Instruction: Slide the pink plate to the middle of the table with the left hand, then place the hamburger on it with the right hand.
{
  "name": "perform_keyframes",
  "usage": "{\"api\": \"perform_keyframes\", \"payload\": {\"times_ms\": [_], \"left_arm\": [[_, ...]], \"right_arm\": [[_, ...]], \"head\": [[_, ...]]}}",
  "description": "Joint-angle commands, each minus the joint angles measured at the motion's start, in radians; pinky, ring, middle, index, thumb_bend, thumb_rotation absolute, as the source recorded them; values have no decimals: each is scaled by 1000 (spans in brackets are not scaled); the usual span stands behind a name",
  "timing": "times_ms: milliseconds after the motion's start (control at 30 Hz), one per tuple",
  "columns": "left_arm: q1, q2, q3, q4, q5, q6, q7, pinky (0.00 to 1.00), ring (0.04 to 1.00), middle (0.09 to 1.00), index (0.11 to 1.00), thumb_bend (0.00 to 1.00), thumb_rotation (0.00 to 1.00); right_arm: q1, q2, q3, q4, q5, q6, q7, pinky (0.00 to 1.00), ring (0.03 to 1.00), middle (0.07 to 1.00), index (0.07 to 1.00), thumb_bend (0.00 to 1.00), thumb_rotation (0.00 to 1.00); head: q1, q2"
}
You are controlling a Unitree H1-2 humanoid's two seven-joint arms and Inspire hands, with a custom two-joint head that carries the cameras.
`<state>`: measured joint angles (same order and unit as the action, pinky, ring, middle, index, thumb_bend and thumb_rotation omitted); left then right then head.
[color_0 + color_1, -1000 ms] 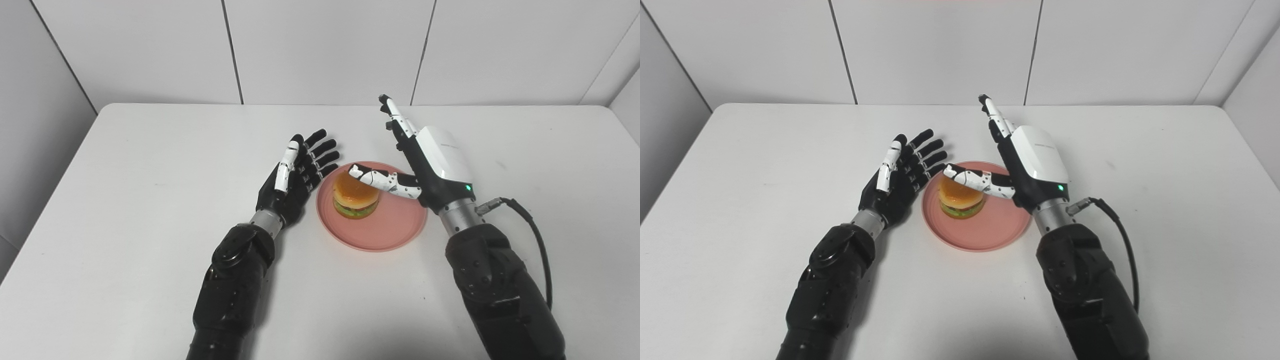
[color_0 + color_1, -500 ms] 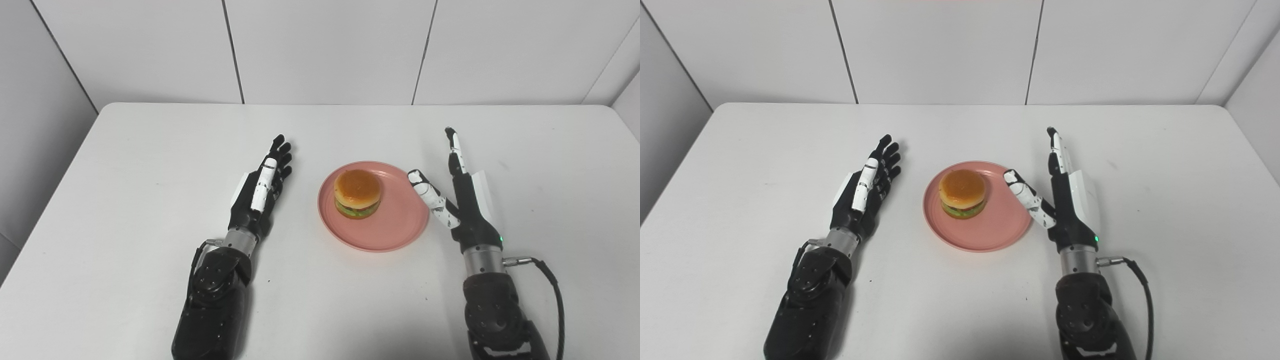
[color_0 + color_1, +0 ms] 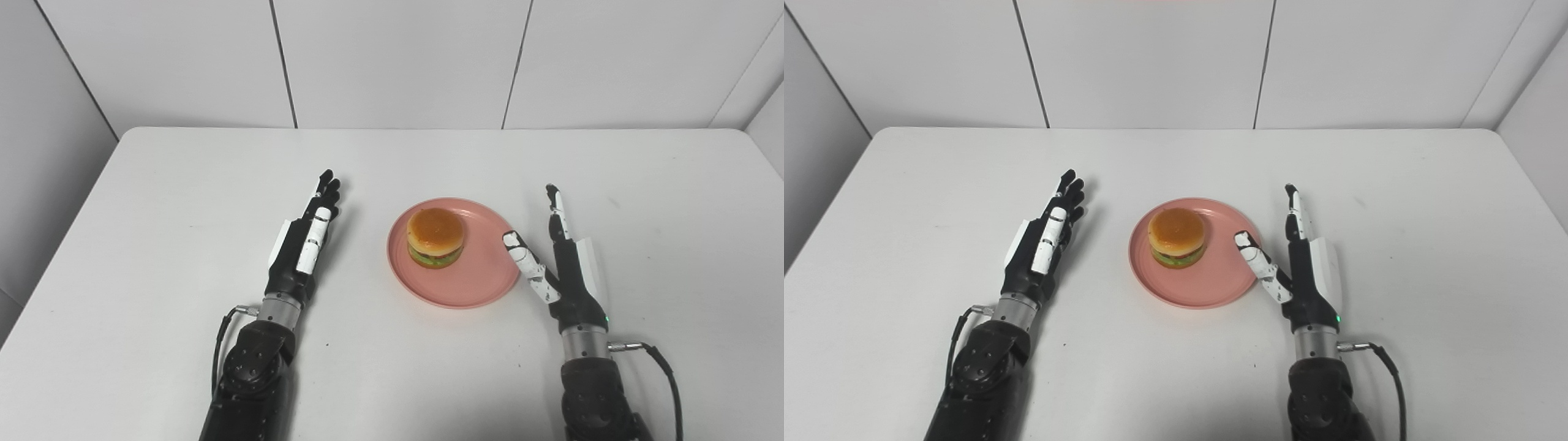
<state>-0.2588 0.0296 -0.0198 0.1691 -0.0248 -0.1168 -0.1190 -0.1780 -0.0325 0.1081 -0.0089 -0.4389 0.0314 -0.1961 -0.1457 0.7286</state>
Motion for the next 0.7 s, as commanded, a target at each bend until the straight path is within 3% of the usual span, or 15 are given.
{"api": "perform_keyframes", "payload": {"times_ms": [0,167,233,400,433,667], "left_arm": [[73,13,-5,16,-7,-28,-11,1000,1000,1000,1000,404,1000],[80,26,-16,24,5,-54,-21,1000,1000,1000,1000,409,1000],[80,31,-23,30,11,-60,-23,1000,1000,1000,1000,401,1000],[81,33,-34,30,21,-52,-19,1000,1000,1000,1000,398,1000],[81,33,-37,31,23,-50,-19,1000,1000,1000,1000,393,1000],[81,31,-45,32,17,-52,-20,1000,1000,1000,1000,379,1000]], "right_arm": [[-20,14,-7,8,42,-69,-9,980,997,1000,1000,600,1000],[-31,14,-21,53,85,-114,-20,952,980,996,1000,475,1000],[-40,14,-31,72,104,-113,-17,969,991,996,997,397,1000],[-49,18,-49,92,144,-108,-6,996,1000,1000,992,336,1000],[-51,16,-52,99,155,-117,-3,995,1000,1000,992,278,1000],[-55,14,-52,115,167,-132,-6,965,992,992,982,226,1000]], "head": [[-2,4],[-2,4],[-2,4],[-1,13],[-1,13],[3,16]]}}
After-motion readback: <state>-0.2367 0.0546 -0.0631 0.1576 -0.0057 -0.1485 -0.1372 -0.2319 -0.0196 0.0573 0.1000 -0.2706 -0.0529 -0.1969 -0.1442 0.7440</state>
